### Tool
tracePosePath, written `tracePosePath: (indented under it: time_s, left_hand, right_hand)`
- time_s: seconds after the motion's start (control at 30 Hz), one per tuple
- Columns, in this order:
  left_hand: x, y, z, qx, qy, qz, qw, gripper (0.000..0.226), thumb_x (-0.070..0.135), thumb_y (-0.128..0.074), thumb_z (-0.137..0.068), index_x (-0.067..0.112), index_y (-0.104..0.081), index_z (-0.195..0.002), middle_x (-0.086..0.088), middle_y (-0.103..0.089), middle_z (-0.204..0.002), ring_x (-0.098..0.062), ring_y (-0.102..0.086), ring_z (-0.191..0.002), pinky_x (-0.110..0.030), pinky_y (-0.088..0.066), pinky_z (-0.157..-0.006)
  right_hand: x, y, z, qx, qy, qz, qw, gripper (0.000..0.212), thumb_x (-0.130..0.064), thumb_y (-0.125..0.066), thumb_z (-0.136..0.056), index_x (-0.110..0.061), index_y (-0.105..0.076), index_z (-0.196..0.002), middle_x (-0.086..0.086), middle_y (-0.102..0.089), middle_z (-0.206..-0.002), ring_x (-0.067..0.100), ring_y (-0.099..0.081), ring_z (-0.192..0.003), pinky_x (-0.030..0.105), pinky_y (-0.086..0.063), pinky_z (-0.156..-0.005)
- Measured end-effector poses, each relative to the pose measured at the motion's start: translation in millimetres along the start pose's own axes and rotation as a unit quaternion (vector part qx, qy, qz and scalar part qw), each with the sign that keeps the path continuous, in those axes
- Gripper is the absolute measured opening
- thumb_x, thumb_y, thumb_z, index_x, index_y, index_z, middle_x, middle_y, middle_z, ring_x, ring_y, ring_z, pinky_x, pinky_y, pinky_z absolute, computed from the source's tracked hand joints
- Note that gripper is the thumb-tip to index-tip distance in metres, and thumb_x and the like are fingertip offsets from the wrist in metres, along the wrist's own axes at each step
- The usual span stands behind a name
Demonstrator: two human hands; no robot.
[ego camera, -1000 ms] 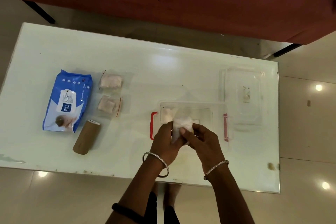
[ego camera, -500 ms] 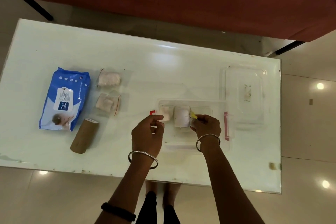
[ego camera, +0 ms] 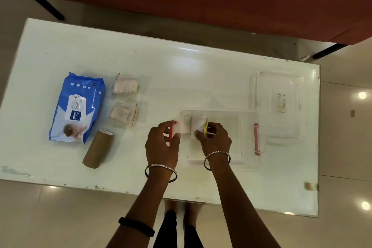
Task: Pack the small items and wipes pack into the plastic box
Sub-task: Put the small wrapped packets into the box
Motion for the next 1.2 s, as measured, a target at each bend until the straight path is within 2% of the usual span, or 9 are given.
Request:
tracePosePath:
  time_s: [0.17,0.27,0.37,0.5,0.67,0.77,0.93,1.07,1.2]
  left_hand:
    - [-0.7,-1.6,-3.3,-0.021,-0.017,-0.004,1.000,0.032,0.015,-0.065,-0.085,0.024,-0.064,-0.116,0.001,-0.064,-0.101,-0.010,-0.061,-0.075,-0.006,-0.040,-0.065]
    - [-3.3,1.7,-2.6,-0.025,-0.015,0.013,0.999,0.031,0.016,-0.063,-0.087,0.023,-0.064,-0.117,0.001,-0.065,-0.101,-0.008,-0.062,-0.074,-0.014,-0.049,-0.066]
    - [-11.3,12.5,0.4,-0.010,0.006,0.037,0.999,0.028,0.013,-0.061,-0.087,0.021,-0.065,-0.114,-0.001,-0.069,-0.099,-0.010,-0.064,-0.075,-0.003,-0.045,-0.060]
    - [-21.5,39.7,8.9,0.029,0.035,0.056,0.997,0.018,0.015,-0.061,-0.088,0.019,-0.068,-0.104,0.001,-0.072,-0.098,-0.008,-0.065,-0.076,-0.013,-0.048,-0.063]
    - [-42.5,85.2,3.4,0.089,0.049,0.028,0.994,0.016,0.011,-0.059,-0.089,0.014,-0.071,-0.100,0.000,-0.072,-0.093,-0.008,-0.062,-0.073,-0.005,-0.040,-0.063]
    - [-59.6,110.8,-6.7,0.121,0.077,0.023,0.989,0.015,0.010,-0.059,-0.087,0.012,-0.071,-0.098,-0.005,-0.072,-0.094,-0.019,-0.066,-0.082,-0.011,-0.041,-0.068]
    - [-75.7,130.5,-51.9,0.108,0.097,-0.026,0.989,0.025,0.018,-0.065,-0.085,0.008,-0.067,-0.108,-0.011,-0.072,-0.103,-0.024,-0.067,-0.093,-0.028,-0.045,-0.084]
    - [-82.1,119.4,-87.9,0.047,0.116,-0.044,0.991,0.043,0.025,-0.065,-0.086,0.008,-0.056,-0.124,-0.013,-0.063,-0.123,-0.026,-0.062,-0.110,-0.036,-0.049,-0.095]
    - [-89.8,104.2,-113.1,-0.005,0.139,-0.126,0.982,0.063,0.034,-0.064,-0.086,0.008,-0.040,-0.138,-0.015,-0.049,-0.138,-0.028,-0.044,-0.130,-0.038,-0.040,-0.104]
  right_hand:
    - [1.8,-2.9,-0.5,-0.016,-0.006,0.015,1.000,0.045,-0.025,-0.082,-0.073,-0.013,-0.066,-0.113,0.004,-0.073,-0.107,0.010,-0.059,-0.078,-0.001,-0.036,-0.053]
    - [0.6,0.1,-1.9,-0.032,-0.002,0.027,0.999,0.056,-0.033,-0.084,-0.070,-0.013,-0.063,-0.118,0.004,-0.071,-0.112,0.012,-0.061,-0.085,0.010,-0.042,-0.071]
    - [1.2,10.2,1.3,-0.032,-0.010,0.023,0.999,0.068,-0.044,-0.084,-0.068,-0.012,-0.061,-0.124,0.004,-0.069,-0.115,0.019,-0.066,-0.099,0.027,-0.048,-0.089]
    - [1.0,37.9,13.5,0.019,-0.017,0.013,1.000,0.054,-0.040,-0.079,-0.075,-0.011,-0.064,-0.119,0.004,-0.071,-0.112,0.014,-0.063,-0.089,0.018,-0.040,-0.080]
    - [-50.7,65.3,52.7,0.158,0.150,0.006,0.976,0.011,-0.009,-0.067,-0.083,-0.012,-0.070,-0.093,0.003,-0.073,-0.087,0.021,-0.071,-0.080,0.020,-0.046,-0.071]
    - [-96.5,40.9,75.5,0.143,0.280,0.033,0.949,0.016,-0.002,-0.064,-0.082,-0.012,-0.071,-0.091,0.002,-0.071,-0.085,0.018,-0.067,-0.075,0.035,-0.055,-0.068]
    - [-155.6,-30.9,79.9,0.092,0.363,0.060,0.925,0.015,-0.006,-0.063,-0.084,-0.017,-0.070,-0.093,-0.002,-0.068,-0.085,0.018,-0.064,-0.074,0.034,-0.055,-0.063]
    - [-178.4,-97.7,54.2,0.018,0.311,0.079,0.947,0.016,-0.015,-0.064,-0.086,-0.014,-0.069,-0.102,0.002,-0.068,-0.094,0.018,-0.066,-0.082,0.038,-0.057,-0.074]
    - [-174.5,-161.2,17.0,-0.080,0.174,0.111,0.975,0.048,-0.032,-0.068,-0.087,-0.013,-0.055,-0.129,0.008,-0.062,-0.123,0.025,-0.064,-0.109,0.040,-0.051,-0.095]
Point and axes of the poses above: each hand's wrist, its own z-axis away from the middle knuckle, its own y-axis out of the back of the hand, x = y × z, the point moved 9 cm from there along -z, towards the middle knuckle
